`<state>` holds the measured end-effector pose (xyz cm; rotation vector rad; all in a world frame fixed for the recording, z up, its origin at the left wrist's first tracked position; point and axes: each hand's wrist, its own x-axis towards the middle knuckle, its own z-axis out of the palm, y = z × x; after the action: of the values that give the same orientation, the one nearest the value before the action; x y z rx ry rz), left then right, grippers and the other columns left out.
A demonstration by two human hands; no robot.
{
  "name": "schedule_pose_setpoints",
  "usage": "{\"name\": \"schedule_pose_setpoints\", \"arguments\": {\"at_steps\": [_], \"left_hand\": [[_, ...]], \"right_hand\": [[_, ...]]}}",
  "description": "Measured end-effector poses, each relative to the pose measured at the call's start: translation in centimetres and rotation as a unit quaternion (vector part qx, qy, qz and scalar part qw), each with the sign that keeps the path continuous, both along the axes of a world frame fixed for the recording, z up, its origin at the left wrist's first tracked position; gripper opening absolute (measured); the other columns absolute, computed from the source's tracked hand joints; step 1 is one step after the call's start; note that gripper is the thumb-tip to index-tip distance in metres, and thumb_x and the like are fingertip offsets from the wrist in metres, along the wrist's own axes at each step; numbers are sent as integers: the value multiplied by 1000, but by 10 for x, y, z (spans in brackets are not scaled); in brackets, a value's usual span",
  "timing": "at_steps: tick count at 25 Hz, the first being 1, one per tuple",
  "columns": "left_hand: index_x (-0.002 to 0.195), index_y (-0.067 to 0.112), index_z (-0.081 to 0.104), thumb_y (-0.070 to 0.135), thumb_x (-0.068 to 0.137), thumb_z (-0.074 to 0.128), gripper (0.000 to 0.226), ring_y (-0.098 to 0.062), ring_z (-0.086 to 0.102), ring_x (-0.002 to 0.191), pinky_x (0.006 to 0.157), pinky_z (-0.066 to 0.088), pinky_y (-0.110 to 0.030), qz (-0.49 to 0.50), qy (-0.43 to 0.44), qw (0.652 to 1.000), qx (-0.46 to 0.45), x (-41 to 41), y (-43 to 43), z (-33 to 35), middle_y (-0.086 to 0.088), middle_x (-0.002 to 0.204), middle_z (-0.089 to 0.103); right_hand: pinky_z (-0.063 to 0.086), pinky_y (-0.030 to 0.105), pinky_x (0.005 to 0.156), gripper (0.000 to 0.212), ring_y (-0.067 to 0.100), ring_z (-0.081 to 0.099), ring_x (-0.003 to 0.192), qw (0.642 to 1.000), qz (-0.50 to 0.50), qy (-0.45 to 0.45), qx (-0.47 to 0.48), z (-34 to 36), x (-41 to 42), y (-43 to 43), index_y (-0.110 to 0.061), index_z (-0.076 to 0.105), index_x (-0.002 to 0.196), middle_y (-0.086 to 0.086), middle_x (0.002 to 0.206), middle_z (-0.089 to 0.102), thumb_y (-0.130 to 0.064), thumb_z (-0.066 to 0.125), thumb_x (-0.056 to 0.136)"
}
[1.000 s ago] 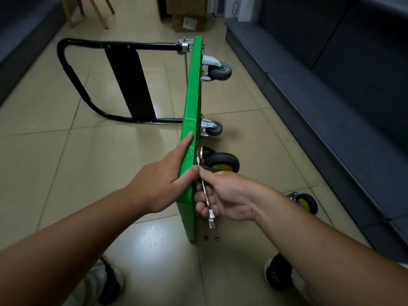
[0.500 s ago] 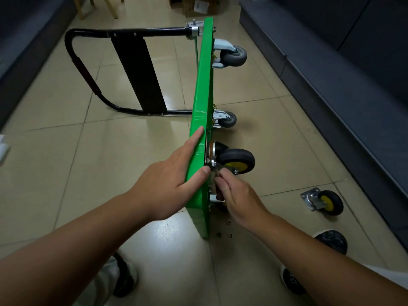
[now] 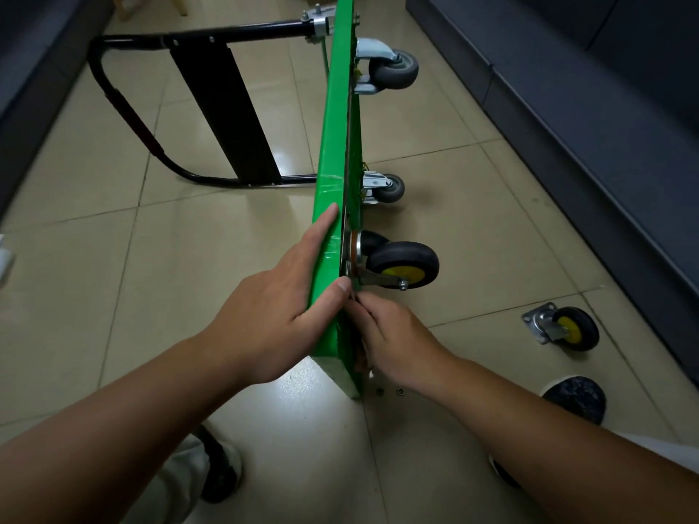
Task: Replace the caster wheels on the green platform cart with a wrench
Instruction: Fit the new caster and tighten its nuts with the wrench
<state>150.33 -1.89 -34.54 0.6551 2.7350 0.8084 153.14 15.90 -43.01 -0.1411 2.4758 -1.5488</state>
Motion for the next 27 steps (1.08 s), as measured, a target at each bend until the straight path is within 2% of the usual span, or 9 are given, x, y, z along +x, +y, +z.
{"name": "schedule_pose_setpoints", "arguments": {"at_steps": [2,5,8,12,14,16,21,25,27], "left_hand": [[149,61,-15,63,92,27,71,-8,55,76,65,36,-15,4,2,1000,-9,0,0,-1,6,151,46],[150,59,-14,61,100,28,66,-14,53,83,66,35,-14,5,5,1000,-10,-2,0,0,5,151,47],[151,58,-14,58,98,32,70,-14,52,86,66,36,-21,-1,5,1000,-15,-2,0,2,4,150,48],[151,58,-16,60,100,31,70,-10,52,93,73,37,-28,-5,-2,1000,-12,-2,-1,4,9,160,36],[150,59,-17,67,96,27,70,-9,53,92,70,39,-24,-6,-9,1000,-10,-2,-1,3,10,161,33],[149,60,-19,68,90,23,73,-9,55,91,68,37,-14,-5,-14,1000,-11,-2,-1,2,10,162,32],[148,63,-15,65,90,27,71,-12,60,93,72,43,-26,1,-8,1000,5,-1,0,0,14,159,34],[149,63,-12,63,91,30,71,-8,61,88,70,44,-28,0,-4,1000,16,-1,0,-3,14,154,41],[149,63,-10,63,91,30,71,-7,60,84,68,42,-25,3,1,1000,20,-1,0,-3,14,149,46]], "right_hand": [[52,34,57,44,21,67,58,992,5,-96,-87,24,8,-8,-24,56,84,2,61,65,-54,33,106],[50,26,46,51,27,61,46,935,-29,-280,-218,67,7,-12,-10,48,84,7,49,54,-52,30,107],[47,21,41,47,20,56,42,900,-55,-336,-271,89,7,-11,-13,45,82,2,49,46,-52,34,106],[42,24,48,54,14,49,45,962,-100,-200,-158,61,40,-12,-12,50,77,-6,49,44,-56,35,103],[38,27,57,46,4,46,54,990,-126,-63,-18,33,58,-2,-17,53,78,-10,55,48,-48,33,105],[35,26,58,29,5,47,60,990,-137,9,29,9,61,11,-23,52,90,-9,64,47,-38,33,107],[36,17,60,7,4,49,64,985,-139,88,-49,-23,34,8,-31,42,109,-14,73,53,-26,37,107],[51,43,72,13,19,60,80,981,-135,89,-107,-39,16,-6,-33,45,113,-3,89,63,-36,36,105],[51,46,71,23,18,62,81,984,-105,109,-94,-42,11,-9,-25,47,119,1,92,64,-37,32,107]]}}
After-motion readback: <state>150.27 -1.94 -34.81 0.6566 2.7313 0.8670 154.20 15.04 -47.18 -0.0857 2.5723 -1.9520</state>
